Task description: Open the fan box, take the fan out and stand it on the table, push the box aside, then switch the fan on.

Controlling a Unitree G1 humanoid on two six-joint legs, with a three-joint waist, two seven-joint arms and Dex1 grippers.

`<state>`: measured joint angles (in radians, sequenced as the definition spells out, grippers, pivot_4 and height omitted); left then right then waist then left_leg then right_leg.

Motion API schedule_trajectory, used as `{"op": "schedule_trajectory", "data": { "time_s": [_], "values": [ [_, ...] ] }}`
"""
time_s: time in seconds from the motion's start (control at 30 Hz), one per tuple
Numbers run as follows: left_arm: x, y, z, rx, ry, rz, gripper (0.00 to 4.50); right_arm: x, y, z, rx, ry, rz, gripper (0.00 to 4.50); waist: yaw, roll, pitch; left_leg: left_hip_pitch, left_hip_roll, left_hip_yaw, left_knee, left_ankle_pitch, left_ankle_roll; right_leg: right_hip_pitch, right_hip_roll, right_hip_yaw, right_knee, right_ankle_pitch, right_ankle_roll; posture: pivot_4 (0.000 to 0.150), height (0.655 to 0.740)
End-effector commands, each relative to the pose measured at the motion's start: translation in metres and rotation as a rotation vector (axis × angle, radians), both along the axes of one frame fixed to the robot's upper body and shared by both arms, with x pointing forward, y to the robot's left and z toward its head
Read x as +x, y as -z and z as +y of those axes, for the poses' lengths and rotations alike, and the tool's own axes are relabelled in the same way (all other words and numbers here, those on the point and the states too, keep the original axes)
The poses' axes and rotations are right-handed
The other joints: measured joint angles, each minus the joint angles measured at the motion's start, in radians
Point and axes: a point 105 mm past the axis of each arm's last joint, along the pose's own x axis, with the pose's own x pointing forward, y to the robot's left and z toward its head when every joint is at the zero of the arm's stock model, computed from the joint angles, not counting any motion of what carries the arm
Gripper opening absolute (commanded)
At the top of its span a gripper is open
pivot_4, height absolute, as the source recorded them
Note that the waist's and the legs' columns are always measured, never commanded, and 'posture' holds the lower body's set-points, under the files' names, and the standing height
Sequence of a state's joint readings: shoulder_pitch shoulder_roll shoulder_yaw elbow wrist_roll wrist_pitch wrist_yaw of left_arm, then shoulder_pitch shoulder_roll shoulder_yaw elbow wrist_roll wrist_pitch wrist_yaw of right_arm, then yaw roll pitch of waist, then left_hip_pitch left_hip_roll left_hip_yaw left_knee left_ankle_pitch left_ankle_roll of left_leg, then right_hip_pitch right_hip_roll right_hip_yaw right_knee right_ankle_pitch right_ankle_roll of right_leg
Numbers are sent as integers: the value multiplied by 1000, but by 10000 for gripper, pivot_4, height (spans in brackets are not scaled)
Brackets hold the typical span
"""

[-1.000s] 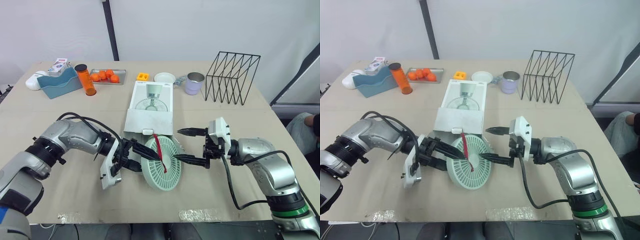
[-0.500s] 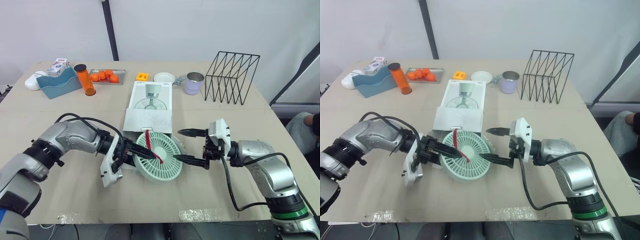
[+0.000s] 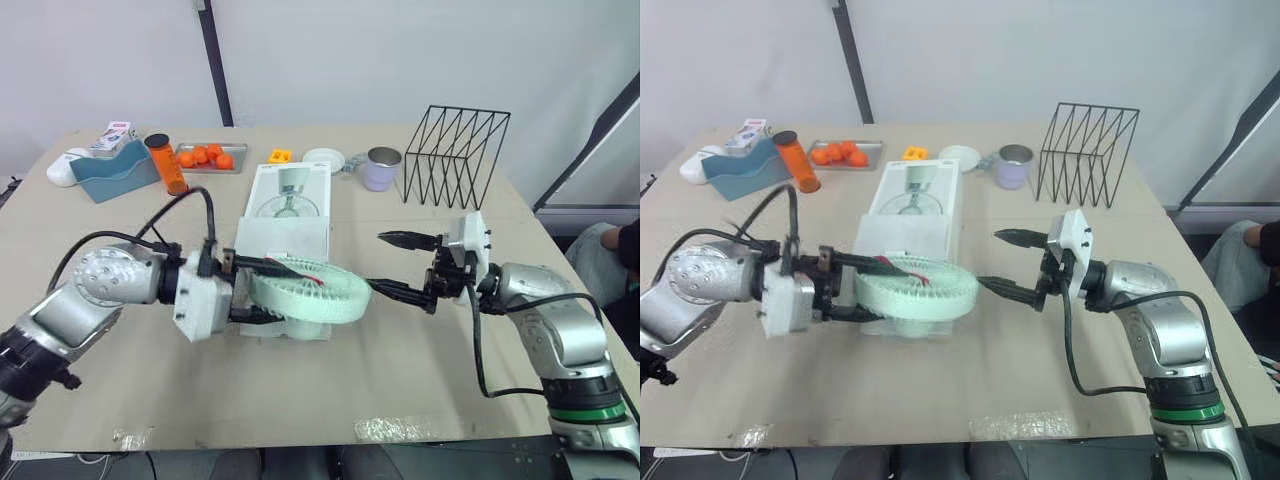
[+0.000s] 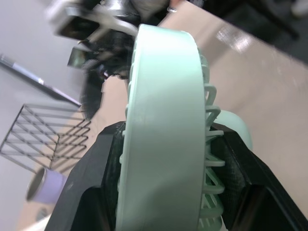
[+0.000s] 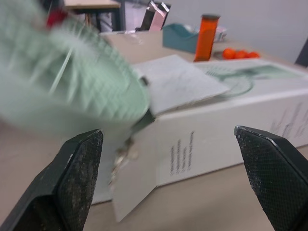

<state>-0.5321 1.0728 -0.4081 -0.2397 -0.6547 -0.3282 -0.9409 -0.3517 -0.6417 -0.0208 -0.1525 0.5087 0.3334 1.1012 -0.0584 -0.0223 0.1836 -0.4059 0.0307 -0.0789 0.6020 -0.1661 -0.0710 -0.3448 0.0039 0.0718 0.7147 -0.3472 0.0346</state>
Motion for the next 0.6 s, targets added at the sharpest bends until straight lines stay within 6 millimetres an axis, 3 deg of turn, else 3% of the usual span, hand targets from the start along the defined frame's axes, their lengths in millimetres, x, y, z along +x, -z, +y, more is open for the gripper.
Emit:
{"op": "schedule_trajectory", "data": {
  "time_s": [0.03, 0.23, 0.6],
  "values": [
    [3, 2, 2, -58, -68, 267, 19187, 1, -8, 0, 23, -12, -13, 45000, 0, 0, 0, 0, 0, 0, 0, 0, 0, 0, 0, 0, 0, 0, 0, 1500, 7400],
    [3, -7, 8, -118, -141, 506, 19187, -1, -11, -2, 30, -42, 9, 45000, 2, 0, 0, -1, 0, 0, 0, -1, 1, 0, 0, 0, -1, 0, 1, 1500, 7400],
    [6, -51, 31, -233, -370, 649, 19187, -14, -19, 20, 26, -169, -81, 45000, 1, -4, 3, -3, 0, 0, 0, -1, 1, -2, 0, 0, -2, 0, 0, 1500, 7400]
  ]
}}
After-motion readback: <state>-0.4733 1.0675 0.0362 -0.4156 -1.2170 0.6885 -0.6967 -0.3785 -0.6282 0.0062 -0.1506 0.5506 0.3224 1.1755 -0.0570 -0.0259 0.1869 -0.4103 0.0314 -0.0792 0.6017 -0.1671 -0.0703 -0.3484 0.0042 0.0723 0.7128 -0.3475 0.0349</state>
